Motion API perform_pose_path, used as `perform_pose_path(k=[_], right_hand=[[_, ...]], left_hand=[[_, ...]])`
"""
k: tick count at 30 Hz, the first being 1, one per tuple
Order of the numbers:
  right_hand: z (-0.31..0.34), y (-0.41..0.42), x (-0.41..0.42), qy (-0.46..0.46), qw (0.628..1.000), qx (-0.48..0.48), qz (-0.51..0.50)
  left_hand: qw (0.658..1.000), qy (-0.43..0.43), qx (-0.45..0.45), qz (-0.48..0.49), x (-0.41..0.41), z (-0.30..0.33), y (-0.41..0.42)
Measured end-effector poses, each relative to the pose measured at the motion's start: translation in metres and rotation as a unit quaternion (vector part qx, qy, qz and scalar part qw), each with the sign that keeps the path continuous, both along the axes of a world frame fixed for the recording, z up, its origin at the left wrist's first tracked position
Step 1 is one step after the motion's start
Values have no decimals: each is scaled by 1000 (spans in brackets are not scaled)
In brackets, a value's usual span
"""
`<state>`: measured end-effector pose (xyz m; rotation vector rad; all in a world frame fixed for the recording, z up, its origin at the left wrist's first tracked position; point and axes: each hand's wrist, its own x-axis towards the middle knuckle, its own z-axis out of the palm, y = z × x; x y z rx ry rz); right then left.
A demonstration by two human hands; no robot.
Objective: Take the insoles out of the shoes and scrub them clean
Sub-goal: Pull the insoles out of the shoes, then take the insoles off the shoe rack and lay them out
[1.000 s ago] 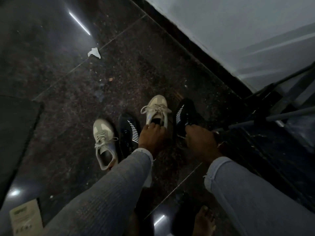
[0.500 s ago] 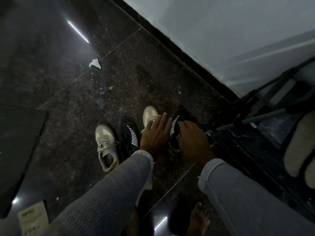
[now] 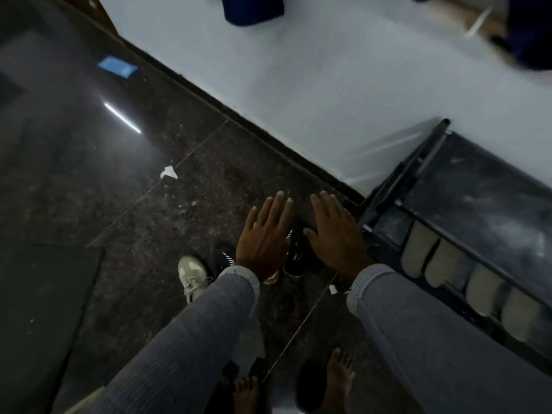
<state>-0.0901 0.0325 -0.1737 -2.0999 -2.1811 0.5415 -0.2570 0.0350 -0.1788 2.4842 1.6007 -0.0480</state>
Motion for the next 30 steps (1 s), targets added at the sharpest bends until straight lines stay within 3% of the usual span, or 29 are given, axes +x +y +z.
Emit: perform_pose_path(k=[11, 17, 23, 30], right_hand=[[110, -103, 28, -4, 989, 59, -135], [136, -168, 57, -19, 976, 95, -195], [102, -221, 103, -43, 966, 108, -232], [11, -279, 145, -106, 948, 159, -256]], left_hand=[[991, -13, 54, -119, 28, 105, -50], [979, -29, 99, -173, 62, 129, -88], [968, -21, 138, -208, 105, 91, -118], [947, -34, 207, -242, 137, -2, -160]])
